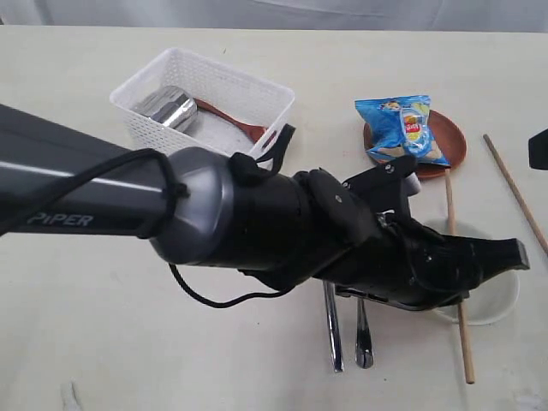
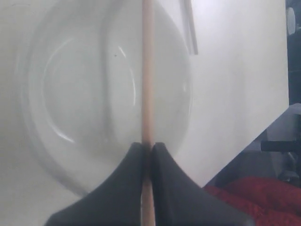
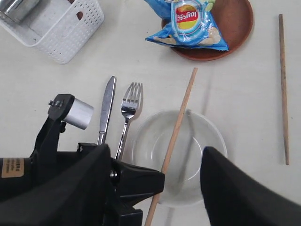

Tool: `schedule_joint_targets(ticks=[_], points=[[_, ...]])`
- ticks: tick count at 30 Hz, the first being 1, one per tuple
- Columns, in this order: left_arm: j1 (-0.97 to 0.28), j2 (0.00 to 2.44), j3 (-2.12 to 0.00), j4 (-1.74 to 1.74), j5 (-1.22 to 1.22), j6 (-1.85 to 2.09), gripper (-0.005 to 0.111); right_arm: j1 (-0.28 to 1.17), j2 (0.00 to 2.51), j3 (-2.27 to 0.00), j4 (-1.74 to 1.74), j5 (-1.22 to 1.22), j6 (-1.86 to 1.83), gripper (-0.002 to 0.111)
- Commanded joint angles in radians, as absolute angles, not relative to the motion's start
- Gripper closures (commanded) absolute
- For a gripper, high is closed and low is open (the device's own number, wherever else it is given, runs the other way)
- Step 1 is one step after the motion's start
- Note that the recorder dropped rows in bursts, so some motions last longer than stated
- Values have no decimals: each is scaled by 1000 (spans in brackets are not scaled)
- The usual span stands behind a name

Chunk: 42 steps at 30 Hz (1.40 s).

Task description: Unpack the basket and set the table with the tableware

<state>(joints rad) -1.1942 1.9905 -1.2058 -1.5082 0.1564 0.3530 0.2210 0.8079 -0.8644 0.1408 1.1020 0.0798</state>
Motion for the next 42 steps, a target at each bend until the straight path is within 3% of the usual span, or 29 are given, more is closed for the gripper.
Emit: schedule_joint_targets(ticks=[1, 13, 15, 16, 19, 31, 39, 42], points=[[-1193, 1990, -1190, -1466, 135, 353, 106, 224, 810, -872, 130, 1114, 59, 54], [-1187, 1990, -1182, -1466, 140, 354, 106, 224, 810, -872, 140, 1120, 56, 54], [-1187, 1990, -1182, -1466, 140, 354, 94, 224, 810, -872, 140, 1127, 56, 54], [-1187, 1990, -1182, -1466, 140, 354, 79, 224, 810, -872, 140, 1130, 54, 54], [-1187, 1990, -1182, -1466, 140, 354, 65, 224, 810, -872, 140, 1130, 52, 54], [-1160, 1897, -1182, -1397, 141, 372, 67, 224, 808, -872, 140, 1134, 48, 54], [-1149, 1711, -1181, -1135, 142, 372, 68, 224, 807, -872, 205, 1131, 21, 54], [-1147, 1618, -1136, -1082, 128, 370, 74, 224, 807, -901, 216, 1131, 13, 54]])
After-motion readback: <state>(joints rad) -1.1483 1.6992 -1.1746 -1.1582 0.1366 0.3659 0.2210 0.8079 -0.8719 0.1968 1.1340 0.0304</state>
